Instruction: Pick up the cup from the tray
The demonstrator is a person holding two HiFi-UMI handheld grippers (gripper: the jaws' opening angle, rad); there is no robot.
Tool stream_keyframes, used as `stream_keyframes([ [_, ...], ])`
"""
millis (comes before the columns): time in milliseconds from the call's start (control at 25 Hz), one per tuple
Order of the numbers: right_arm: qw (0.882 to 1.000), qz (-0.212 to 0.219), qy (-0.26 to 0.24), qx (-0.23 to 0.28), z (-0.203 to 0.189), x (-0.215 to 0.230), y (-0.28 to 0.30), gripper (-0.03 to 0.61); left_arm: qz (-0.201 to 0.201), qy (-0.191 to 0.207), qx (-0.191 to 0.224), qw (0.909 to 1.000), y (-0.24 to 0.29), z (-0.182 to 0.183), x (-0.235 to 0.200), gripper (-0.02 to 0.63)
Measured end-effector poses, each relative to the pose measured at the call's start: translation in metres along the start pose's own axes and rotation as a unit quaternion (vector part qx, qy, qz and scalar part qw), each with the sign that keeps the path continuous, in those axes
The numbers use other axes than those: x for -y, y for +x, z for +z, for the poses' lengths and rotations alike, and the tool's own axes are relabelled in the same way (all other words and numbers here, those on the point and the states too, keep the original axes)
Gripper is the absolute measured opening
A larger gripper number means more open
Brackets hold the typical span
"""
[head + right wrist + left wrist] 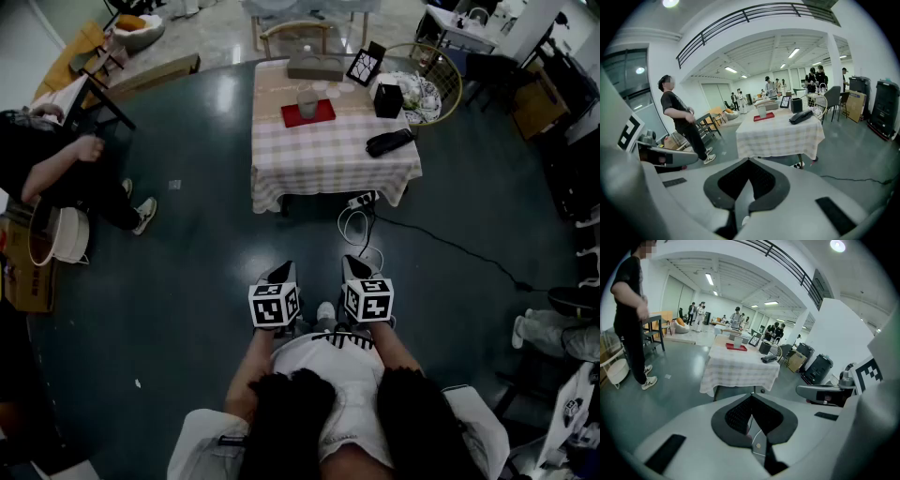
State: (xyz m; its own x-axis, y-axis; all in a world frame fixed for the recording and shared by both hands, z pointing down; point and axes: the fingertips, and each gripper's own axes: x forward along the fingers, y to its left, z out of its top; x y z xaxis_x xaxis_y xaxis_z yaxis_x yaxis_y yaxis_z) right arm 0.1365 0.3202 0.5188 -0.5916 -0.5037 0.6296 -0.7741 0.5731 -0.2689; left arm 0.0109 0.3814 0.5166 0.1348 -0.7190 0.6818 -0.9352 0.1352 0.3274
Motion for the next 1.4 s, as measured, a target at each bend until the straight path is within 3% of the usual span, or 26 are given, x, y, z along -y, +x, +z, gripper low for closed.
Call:
stream_keyframes([
  [440,1.0,0.002,0.005,-0.001,0.001,0.014,-0.002,0.005,0.003,0.006,-0.002,1.0,0.006,0.003,0.014,0.005],
  [840,0.997,0.068,0.004,0.024,0.019,0.012,-0.001,0.013,0.017,0.003,-0.004,0.9998,0.017,0.004,0.027,0.005],
  [960,0.995,0.096,-0.003,0.04,0.029,0.012,-0.002,0.155,0.023,0.013,-0.001,0.9996,0.019,0.006,0.033,0.006],
  [1400,0.994,0.091,-0.024,0.06,0.05,0.025,0.009,0.235,0.016,0.005,-0.018,0.9997,0.044,0.009,0.028,0.006],
])
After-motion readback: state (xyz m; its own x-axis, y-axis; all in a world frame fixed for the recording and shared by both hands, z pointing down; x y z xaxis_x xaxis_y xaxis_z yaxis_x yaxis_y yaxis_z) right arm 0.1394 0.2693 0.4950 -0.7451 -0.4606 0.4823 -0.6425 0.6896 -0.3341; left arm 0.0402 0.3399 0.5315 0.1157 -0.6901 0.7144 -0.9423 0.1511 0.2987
